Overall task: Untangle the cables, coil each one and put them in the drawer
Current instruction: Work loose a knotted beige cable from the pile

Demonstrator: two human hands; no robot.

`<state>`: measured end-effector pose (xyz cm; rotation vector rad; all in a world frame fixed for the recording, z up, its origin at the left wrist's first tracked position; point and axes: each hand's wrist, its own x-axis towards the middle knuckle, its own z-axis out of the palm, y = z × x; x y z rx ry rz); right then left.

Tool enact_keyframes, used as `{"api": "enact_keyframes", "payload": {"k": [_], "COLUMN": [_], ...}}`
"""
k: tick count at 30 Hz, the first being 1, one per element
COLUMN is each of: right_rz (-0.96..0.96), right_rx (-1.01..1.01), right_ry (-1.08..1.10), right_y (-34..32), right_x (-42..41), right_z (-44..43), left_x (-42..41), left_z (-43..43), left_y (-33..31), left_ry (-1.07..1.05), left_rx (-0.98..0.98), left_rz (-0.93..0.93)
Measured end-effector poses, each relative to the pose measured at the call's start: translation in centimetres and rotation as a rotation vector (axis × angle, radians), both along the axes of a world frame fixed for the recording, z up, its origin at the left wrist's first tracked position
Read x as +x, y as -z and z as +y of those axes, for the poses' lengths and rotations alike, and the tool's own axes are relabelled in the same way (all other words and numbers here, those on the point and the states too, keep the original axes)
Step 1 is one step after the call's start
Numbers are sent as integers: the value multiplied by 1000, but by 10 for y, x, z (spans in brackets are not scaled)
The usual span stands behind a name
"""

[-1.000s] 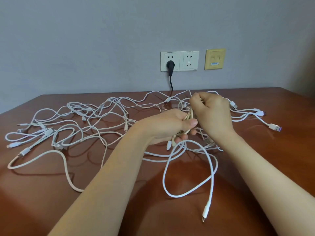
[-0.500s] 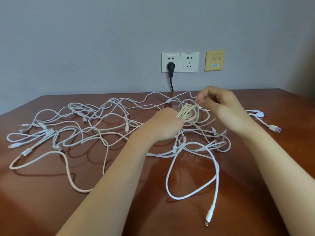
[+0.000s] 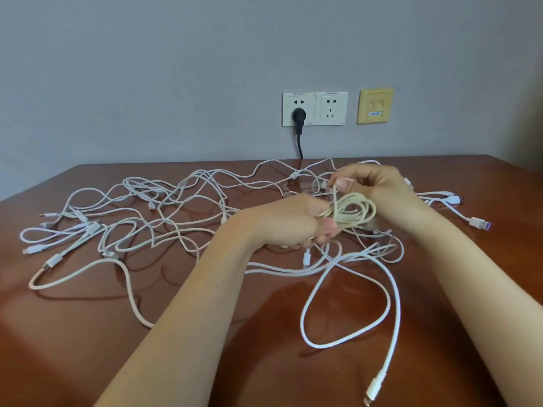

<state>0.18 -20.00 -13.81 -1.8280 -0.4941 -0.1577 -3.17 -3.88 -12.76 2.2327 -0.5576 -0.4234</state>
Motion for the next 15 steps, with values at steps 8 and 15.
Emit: {"api": "enact_keyframes", "payload": {"k": [8,15], "right_rz": [125,-399], "right_rx": [-97,-754], "right_ry": [36,260], "right_y": [7,11], "right_x": [-10,-15], "right_z": [22,36], "left_x": [14,21], "left_z": [4,1], "left_y": [3,13], "left_ry": [-303,-628], "left_rx": [-160,-104], "left_rz": [-308,-405]}}
